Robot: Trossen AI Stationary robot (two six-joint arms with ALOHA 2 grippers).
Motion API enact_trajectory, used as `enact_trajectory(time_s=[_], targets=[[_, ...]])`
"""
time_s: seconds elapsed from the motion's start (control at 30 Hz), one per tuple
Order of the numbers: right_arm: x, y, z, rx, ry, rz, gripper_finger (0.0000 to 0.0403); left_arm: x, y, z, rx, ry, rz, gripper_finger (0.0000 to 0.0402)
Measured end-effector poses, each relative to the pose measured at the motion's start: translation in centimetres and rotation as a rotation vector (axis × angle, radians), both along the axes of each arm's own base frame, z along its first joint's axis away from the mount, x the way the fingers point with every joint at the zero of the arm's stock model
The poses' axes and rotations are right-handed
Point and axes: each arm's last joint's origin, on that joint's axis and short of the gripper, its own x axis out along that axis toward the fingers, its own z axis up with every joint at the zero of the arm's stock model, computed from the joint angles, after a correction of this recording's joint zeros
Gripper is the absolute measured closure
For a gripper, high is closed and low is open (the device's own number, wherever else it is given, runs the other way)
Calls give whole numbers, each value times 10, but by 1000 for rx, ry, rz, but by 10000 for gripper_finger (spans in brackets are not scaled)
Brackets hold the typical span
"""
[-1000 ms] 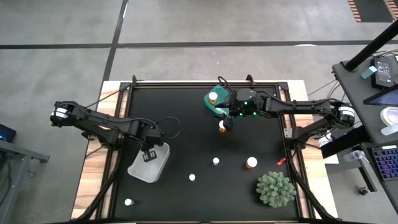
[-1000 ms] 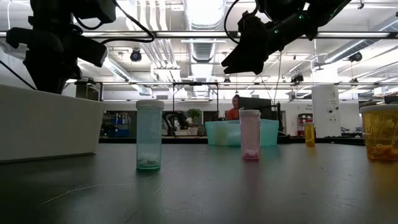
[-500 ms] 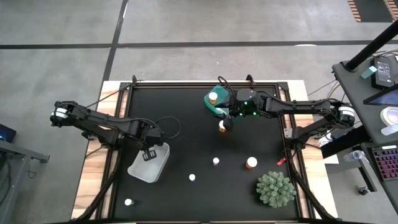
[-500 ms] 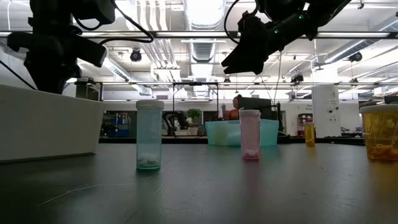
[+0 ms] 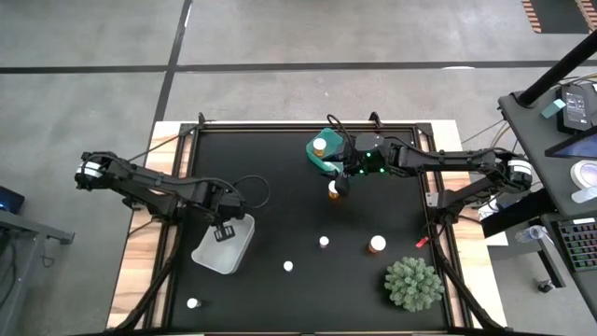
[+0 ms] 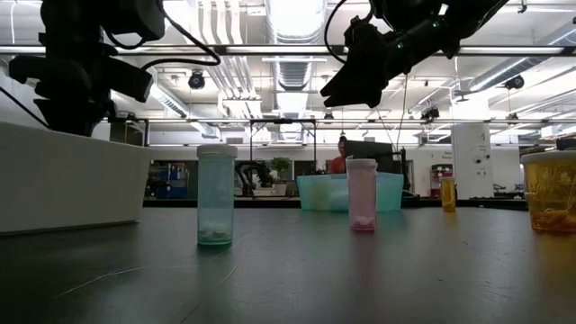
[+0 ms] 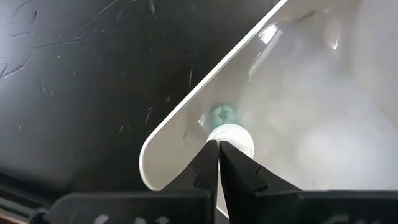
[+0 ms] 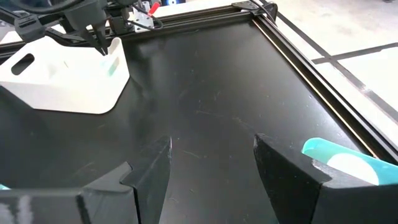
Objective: Pick and place medicine bottles into bin by pill shape (circle, oval)
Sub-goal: Adjust the blue tablet bottle in the gray bin, then put the left blue capsule bottle into the blue bin
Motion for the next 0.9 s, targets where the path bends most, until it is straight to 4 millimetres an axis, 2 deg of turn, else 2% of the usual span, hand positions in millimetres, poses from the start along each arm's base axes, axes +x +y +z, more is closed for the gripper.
enact_trajectory(time_s=[0.23, 0.77, 0.9], targets=[[0, 0, 0, -5, 1, 3, 184, -1, 0, -3, -1, -2, 8, 401], [0, 0, 0, -5, 2, 3, 184, 3, 0, 9, -5, -44, 10, 401], [0, 0, 0, -6, 2, 4, 184, 8, -1, 19, -12, -83, 18, 401]])
